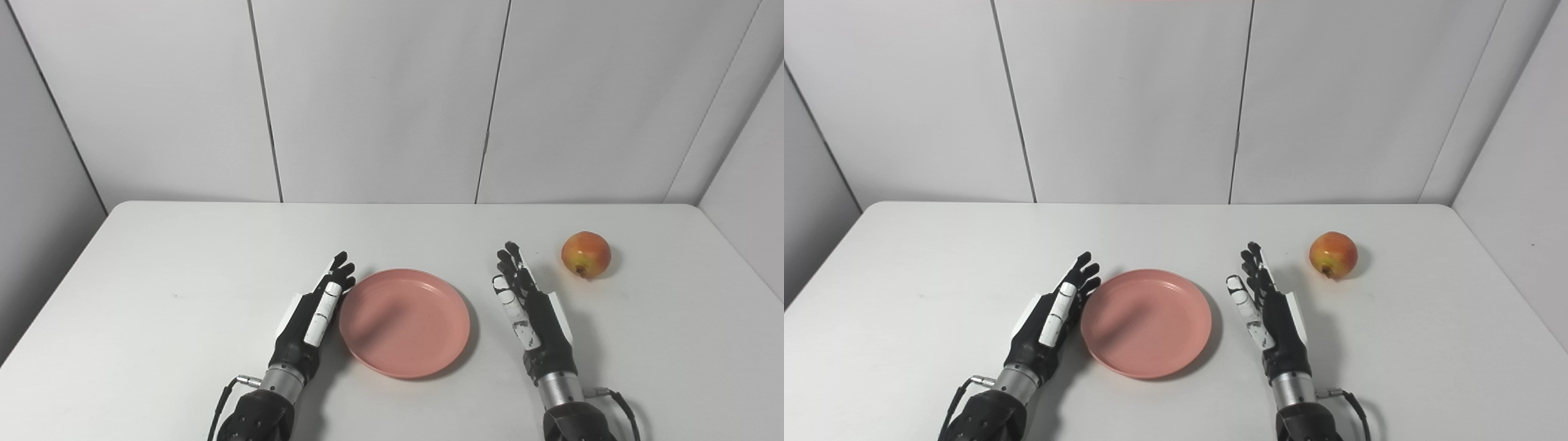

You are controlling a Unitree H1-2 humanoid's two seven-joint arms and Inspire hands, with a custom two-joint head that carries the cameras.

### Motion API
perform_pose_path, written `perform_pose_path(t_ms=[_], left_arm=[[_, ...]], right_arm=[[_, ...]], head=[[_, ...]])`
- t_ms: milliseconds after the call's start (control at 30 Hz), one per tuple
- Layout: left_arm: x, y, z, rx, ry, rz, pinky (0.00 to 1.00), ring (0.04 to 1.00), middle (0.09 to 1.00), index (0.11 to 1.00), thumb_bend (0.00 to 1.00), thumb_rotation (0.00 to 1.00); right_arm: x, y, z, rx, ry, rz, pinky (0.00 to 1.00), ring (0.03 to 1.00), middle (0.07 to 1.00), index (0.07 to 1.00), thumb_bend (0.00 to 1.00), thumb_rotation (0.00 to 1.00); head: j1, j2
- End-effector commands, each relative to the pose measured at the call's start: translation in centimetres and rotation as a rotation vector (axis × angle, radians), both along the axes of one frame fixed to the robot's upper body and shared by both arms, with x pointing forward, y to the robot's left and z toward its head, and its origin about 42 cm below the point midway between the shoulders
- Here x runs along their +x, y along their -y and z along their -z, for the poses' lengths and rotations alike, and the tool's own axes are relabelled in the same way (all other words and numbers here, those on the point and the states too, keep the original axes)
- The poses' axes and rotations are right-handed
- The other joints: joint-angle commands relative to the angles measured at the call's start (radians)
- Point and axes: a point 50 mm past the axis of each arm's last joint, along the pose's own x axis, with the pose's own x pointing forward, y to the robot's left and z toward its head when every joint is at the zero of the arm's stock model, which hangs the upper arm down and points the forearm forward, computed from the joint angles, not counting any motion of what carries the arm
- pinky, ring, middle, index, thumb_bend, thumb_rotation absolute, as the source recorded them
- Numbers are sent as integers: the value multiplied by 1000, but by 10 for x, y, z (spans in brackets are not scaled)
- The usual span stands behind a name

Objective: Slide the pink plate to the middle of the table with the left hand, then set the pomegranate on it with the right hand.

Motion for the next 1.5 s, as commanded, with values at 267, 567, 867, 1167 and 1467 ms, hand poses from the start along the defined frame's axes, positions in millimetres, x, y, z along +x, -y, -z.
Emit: perform_pose_path(t_ms=[267, 567, 867, 1167, 1467], left_arm=[[4, 9, -13, -60, 63, 59, 959, 977, 988, 992, 709, 1000], [7, 6, -12, -38, 89, 23, 935, 965, 975, 982, 702, 1000], [17, 2, -7, 23, 111, -40, 929, 955, 967, 971, 679, 1000], [23, 0, -5, 66, 116, -50, 929, 959, 974, 976, 681, 1000], [24, -2, -4, 84, 118, -51, 931, 962, 982, 981, 676, 1000]], right_arm=[[7, -4, -19, 9, 53, -2, 991, 960, 951, 971, 694, 862], [11, -1, -25, -49, 91, -24, 980, 965, 966, 994, 711, 891], [25, 15, -54, -214, 275, 14, 937, 953, 979, 996, 654, 832], [38, 44, -88, -362, 363, 163, 892, 931, 960, 980, 697, 791], [52, 66, -108, -473, 350, 227, 863, 910, 920, 955, 763, 613]], head=[[-14, 2], [-33, 8], [-47, 10], [-72, 8], [-81, 2]])
